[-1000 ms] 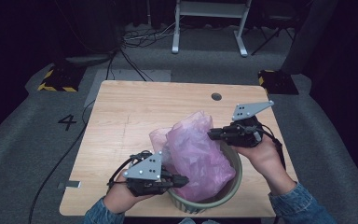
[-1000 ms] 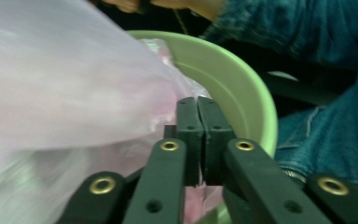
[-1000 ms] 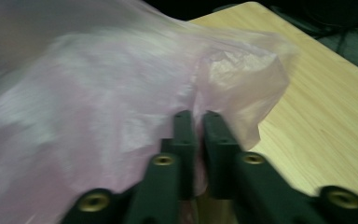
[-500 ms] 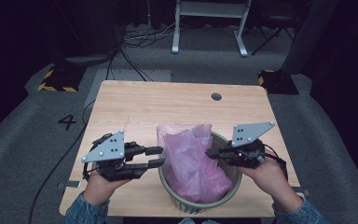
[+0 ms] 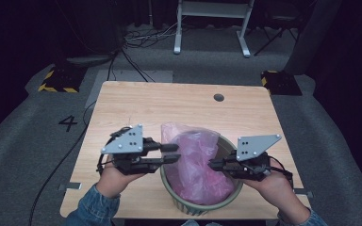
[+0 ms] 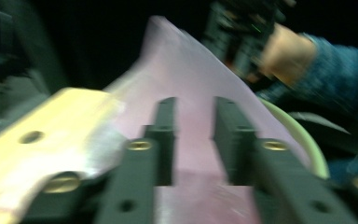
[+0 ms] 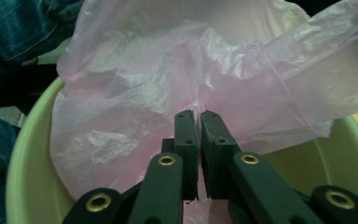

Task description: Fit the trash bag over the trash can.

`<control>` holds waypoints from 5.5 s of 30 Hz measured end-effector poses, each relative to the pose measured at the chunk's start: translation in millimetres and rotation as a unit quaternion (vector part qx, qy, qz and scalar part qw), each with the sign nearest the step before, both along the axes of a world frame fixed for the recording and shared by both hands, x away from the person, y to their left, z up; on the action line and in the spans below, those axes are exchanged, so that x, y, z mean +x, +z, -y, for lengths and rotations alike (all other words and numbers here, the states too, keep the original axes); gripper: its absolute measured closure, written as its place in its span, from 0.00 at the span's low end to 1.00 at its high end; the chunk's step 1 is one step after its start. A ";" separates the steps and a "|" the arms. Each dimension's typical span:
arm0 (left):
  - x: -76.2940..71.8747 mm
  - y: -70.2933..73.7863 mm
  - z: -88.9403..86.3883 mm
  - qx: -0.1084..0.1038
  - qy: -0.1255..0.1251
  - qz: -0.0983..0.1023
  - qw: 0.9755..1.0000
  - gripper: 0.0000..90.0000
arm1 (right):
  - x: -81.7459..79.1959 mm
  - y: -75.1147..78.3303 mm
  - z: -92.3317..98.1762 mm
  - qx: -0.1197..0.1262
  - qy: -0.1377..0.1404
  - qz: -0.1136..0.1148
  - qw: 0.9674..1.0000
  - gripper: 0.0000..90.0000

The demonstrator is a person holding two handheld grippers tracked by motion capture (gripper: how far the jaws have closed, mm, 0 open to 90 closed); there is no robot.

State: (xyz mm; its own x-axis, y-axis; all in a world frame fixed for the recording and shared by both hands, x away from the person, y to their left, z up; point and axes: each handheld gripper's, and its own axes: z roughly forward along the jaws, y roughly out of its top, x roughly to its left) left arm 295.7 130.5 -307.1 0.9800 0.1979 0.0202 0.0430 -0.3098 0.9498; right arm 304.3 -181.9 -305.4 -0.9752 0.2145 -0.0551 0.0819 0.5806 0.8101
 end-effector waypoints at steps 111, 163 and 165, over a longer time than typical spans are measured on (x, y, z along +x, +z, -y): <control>18.7 -10.5 -53.4 -0.009 0.047 -0.049 0.998 0.99 | -27.4 -7.9 98.0 0.076 -0.078 0.052 0.993 1.00; 30.5 -13.3 -56.8 0.027 0.126 -0.024 0.991 0.86 | 32.7 14.8 103.2 0.107 -0.163 0.033 0.980 0.51; 30.3 -13.4 -55.6 0.028 0.129 -0.022 0.991 0.91 | 38.7 11.9 101.6 0.116 -0.162 0.021 0.980 0.51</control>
State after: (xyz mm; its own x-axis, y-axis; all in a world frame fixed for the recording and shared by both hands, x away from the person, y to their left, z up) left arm 326.1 186.2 -320.5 0.8969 0.4421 -0.0027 0.1682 -0.3355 0.9269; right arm 343.0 -283.5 -293.5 -0.8521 0.5233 -0.0066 0.1953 0.3298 0.9236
